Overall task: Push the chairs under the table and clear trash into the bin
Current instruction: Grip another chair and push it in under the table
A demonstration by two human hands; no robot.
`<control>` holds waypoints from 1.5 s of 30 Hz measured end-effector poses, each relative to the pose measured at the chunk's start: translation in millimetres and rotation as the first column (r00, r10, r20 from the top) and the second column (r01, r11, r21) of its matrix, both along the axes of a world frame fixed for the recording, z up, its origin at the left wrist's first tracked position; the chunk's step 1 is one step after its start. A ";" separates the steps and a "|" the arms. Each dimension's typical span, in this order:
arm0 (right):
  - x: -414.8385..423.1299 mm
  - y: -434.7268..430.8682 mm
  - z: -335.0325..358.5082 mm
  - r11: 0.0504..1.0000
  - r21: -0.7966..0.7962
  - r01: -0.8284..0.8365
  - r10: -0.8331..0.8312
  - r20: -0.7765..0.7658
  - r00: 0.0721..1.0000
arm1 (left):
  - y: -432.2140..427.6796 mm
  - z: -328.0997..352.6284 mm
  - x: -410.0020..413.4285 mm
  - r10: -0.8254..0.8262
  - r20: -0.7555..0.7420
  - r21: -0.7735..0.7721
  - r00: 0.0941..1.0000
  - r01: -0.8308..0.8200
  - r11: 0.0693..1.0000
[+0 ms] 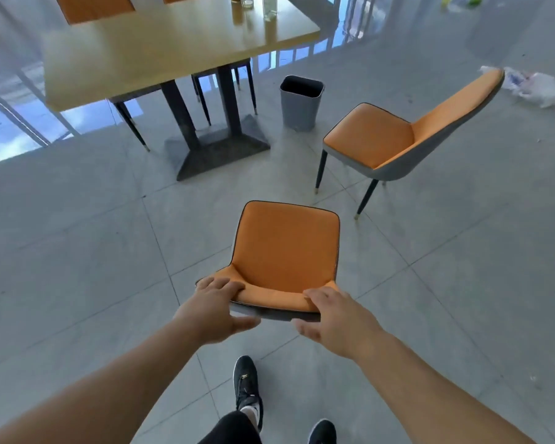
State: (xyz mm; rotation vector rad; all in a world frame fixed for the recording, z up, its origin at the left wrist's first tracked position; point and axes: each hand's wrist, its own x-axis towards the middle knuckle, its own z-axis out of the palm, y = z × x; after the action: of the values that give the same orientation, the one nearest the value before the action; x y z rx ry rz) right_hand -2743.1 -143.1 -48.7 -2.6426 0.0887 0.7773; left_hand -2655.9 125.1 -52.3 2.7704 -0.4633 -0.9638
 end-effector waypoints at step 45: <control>465.9 71.5 -35.9 0.924 -0.045 -0.379 0.382 0.112 0.917 | 83.9 -31.3 346.0 0.351 0.058 -0.045 0.935 -0.349 0.936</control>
State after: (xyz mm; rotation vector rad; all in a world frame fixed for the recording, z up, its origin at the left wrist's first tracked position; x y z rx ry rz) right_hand -2277.2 -71.6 -84.6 -2.7567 -0.4672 0.7342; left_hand -2309.8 209.0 -83.7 2.7275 0.0120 -0.7740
